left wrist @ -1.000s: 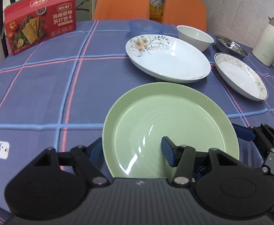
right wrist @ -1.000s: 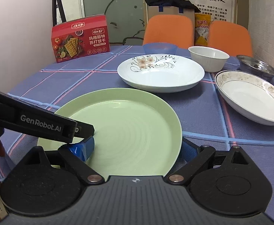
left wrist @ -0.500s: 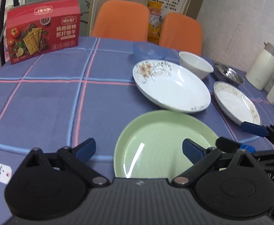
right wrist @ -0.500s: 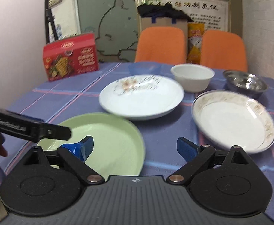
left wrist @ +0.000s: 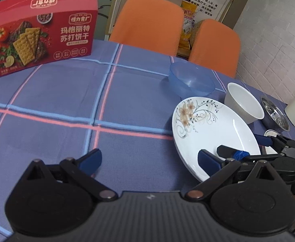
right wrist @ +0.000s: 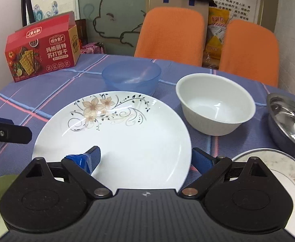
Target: Organize plates and bowls
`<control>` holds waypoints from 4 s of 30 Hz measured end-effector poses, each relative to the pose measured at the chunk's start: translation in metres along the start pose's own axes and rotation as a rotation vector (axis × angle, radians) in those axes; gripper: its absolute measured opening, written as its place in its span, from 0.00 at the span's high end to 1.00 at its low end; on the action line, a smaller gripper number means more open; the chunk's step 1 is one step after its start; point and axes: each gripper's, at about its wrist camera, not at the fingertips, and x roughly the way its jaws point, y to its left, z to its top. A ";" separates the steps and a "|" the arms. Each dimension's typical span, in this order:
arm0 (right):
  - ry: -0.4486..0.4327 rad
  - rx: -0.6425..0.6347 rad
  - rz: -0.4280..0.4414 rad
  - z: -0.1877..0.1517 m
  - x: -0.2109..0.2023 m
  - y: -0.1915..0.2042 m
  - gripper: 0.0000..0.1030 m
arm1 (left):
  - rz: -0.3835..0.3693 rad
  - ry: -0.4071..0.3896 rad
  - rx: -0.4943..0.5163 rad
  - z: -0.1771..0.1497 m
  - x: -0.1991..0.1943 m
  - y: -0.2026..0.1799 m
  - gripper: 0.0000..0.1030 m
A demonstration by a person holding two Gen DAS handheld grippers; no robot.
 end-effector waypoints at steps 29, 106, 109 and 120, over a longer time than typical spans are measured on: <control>-0.029 0.024 0.059 -0.007 0.000 0.020 0.15 | 0.033 0.020 0.197 0.013 0.052 -0.039 0.31; -0.055 0.338 -0.253 -0.089 -0.109 -0.127 0.17 | -0.236 0.274 0.337 -0.002 0.090 -0.229 0.08; -0.010 0.293 -0.244 -0.089 -0.100 -0.124 0.17 | -0.218 0.294 0.348 -0.007 0.100 -0.231 0.21; -0.061 0.239 -0.221 -0.087 -0.091 -0.099 0.14 | -0.170 0.248 0.444 -0.024 0.093 -0.254 0.36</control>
